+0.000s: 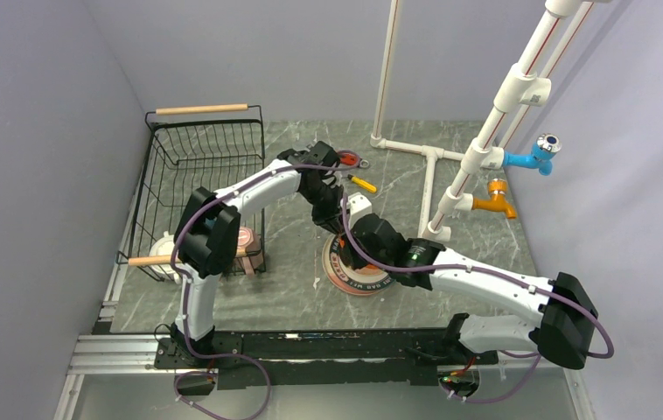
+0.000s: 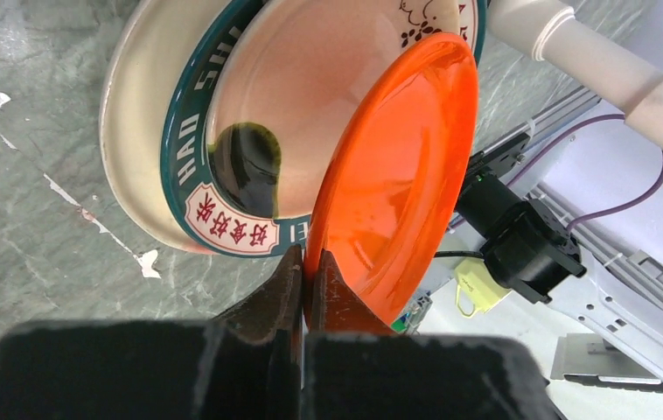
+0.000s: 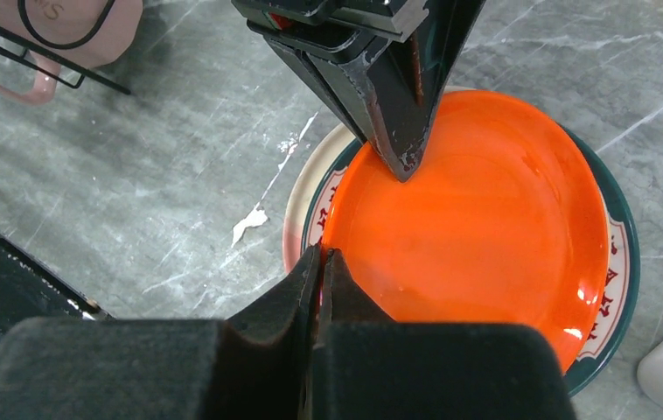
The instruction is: Load the mixed dishes into the dish rack
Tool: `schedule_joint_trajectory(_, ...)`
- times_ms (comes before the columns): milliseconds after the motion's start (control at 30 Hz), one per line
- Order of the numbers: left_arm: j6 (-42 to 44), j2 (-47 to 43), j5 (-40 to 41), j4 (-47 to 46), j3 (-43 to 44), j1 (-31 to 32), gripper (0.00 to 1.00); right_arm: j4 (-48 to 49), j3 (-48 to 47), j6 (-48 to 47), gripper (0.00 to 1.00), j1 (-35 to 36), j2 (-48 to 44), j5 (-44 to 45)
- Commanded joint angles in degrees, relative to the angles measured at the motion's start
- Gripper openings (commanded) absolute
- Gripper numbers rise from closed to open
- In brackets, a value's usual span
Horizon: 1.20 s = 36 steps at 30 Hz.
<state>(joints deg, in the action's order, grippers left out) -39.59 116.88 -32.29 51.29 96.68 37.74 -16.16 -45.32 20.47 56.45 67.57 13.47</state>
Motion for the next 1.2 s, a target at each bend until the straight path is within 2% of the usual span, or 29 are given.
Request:
schedule_joint_trajectory(0,1.94,-0.97,0.41,2.45,4.72,0.27,0.0,-0.07,-3.02,-0.76,0.03,0.02,-0.27,1.36)
schedule_joint_trajectory(67,2.98,-1.52,2.0,4.04,6.02,0.28,0.0,-1.55,-4.51,-1.43,0.22,0.02,-0.71,1.82)
schedule_joint_trajectory(133,4.57,-2.32,5.17,6.24,7.83,0.29,0.0,-2.81,-6.38,-2.41,0.36,-0.02,-1.51,2.43)
schedule_joint_trajectory(233,8.33,-3.45,13.51,10.72,12.37,0.32,0.0,-3.64,-9.54,-4.86,0.47,-0.01,-3.25,2.8)
schedule_joint_trajectory(467,15.83,-8.8,36.81,18.12,21.68,-0.45,0.0,-2.37,-11.72,-6.21,0.52,0.03,-7.05,8.7)
schedule_joint_trajectory(667,18.56,-15.38,51.4,20.64,25.79,-3.1,0.0,-0.9,-11.45,-5.58,0.57,-0.09,-9.63,14.6)
schedule_joint_trajectory(767,19.52,-19.67,59.75,20.47,25.21,-4.77,0.0,-1.12,-11.8,-5.34,0.58,-0.1,-8.87,15.65)
schedule_joint_trajectory(967,21.8,-26.23,71.13,19.27,22.49,-9.79,0.0,-2.7,-13.05,-1.97,0.59,-0.06,-6.78,15.94)
schedule_joint_trajectory(1167,28.11,-31.03,86.36,12.87,13.48,-12.24,0.0,-5.45,-15.57,-1.05,0.59,-0.16,-4.67,15.44)
